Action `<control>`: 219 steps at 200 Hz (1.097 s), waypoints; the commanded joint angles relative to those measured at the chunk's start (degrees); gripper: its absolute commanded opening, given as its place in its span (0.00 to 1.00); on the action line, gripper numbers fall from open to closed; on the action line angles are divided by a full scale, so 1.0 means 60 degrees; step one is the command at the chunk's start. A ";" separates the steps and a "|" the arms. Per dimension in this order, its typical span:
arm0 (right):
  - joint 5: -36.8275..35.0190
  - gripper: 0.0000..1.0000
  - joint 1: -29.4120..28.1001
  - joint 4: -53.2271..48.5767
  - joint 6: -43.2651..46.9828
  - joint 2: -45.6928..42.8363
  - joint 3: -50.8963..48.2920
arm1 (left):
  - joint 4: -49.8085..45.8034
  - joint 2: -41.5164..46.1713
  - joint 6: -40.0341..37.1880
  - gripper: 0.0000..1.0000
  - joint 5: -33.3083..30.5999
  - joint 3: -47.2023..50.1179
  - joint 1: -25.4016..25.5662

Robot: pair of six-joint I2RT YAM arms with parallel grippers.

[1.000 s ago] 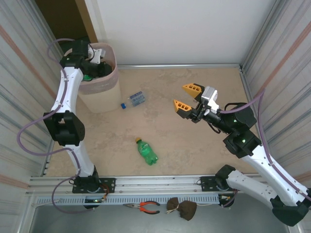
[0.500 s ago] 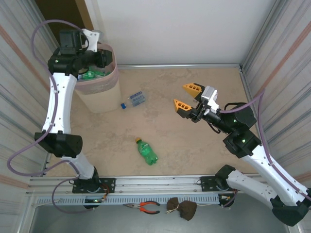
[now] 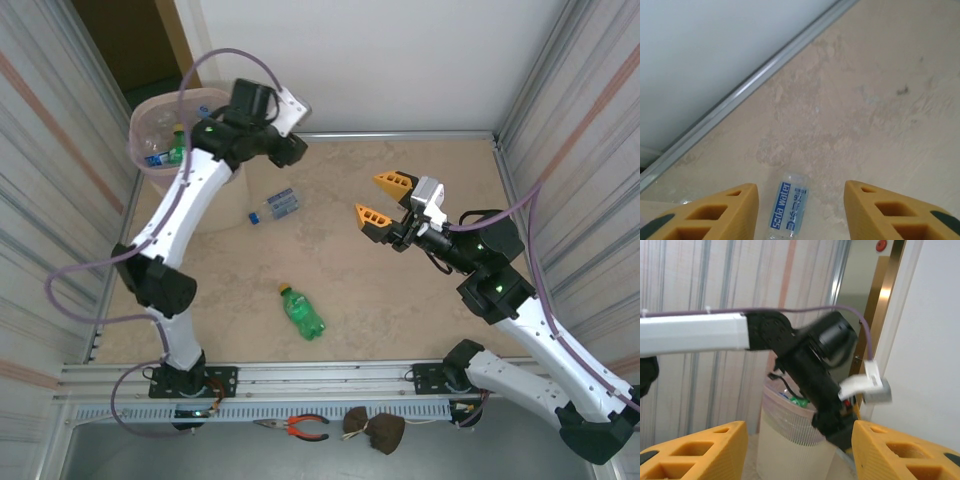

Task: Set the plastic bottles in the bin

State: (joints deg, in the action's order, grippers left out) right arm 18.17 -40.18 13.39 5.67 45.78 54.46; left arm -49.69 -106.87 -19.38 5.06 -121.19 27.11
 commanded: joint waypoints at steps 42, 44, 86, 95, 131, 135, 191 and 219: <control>-0.0073 0.57 -0.0067 -0.0058 0.0205 -0.0115 0.0186 | -0.0848 -0.2135 -0.1285 0.60 -0.2318 -0.0579 0.0746; -0.0071 0.57 -0.0066 -0.0062 0.0203 -0.0123 0.0183 | -0.0885 -0.2285 -0.1305 0.60 -0.2347 -0.0597 0.0752; -0.0174 0.56 -0.0070 -0.0122 0.0252 -0.0188 0.0122 | -0.1731 -0.3911 -0.1535 0.74 -0.3302 -0.1410 0.0659; -0.0176 0.56 -0.0070 -0.0123 0.0246 -0.0188 0.0129 | -0.1895 -0.4202 -0.1528 0.78 -0.3370 -0.1593 0.0592; -0.0190 0.56 -0.0066 -0.0161 0.0235 -0.0188 0.0108 | -0.2085 -0.4963 -0.1524 0.88 -0.3633 -0.1841 0.0320; -0.0206 0.56 -0.0068 -0.0155 0.0232 -0.0187 0.0108 | -0.2089 -0.5019 -0.1534 0.88 -0.3652 -0.1862 0.0291; -0.0232 0.56 -0.0070 -0.0165 0.0210 -0.0188 0.0087 | -0.2721 -0.5810 -0.1414 0.90 -0.3364 -0.2353 -0.0032; -0.0255 0.56 -0.0067 -0.0141 0.0184 -0.0174 0.0057 | -0.3171 -0.5975 -0.1295 0.87 -0.2867 -0.2339 -0.0080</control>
State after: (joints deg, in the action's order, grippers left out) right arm 17.72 -40.18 11.88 6.52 45.60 54.46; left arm -64.03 -141.32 -27.70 -14.90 -133.60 26.76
